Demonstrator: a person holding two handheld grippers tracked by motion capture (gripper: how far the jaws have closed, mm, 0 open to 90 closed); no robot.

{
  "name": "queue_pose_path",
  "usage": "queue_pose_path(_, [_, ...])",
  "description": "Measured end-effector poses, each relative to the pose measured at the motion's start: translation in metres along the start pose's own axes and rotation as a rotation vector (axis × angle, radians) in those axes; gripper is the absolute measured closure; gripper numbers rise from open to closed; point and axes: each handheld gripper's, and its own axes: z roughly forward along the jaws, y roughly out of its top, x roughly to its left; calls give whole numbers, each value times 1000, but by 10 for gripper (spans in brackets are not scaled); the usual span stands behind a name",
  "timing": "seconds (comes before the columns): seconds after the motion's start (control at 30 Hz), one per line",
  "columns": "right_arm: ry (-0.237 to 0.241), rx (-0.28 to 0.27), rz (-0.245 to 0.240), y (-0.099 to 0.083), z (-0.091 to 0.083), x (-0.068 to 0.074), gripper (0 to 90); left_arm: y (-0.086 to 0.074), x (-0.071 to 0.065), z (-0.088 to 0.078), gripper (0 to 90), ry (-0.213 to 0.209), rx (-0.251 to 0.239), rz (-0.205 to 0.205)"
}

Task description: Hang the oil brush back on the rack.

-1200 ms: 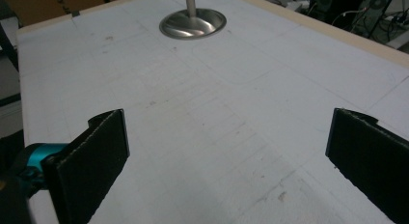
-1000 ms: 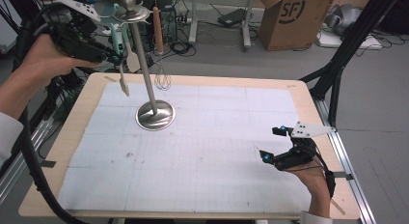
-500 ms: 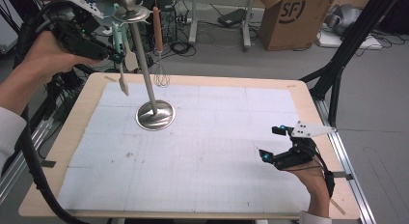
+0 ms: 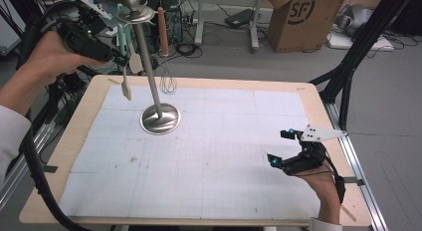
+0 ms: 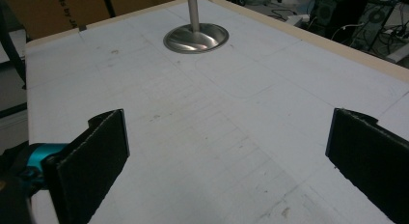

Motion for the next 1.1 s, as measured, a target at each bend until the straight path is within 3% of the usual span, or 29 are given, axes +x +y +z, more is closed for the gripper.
queue_pose_path(0.5, [4,6,-6,1,2,1,3,2,-3,2,797,7,19,-10])
queue_pose_path(1.1, [10,3,-7,1,2,1,3,7,-2,5,797,47,51,-32])
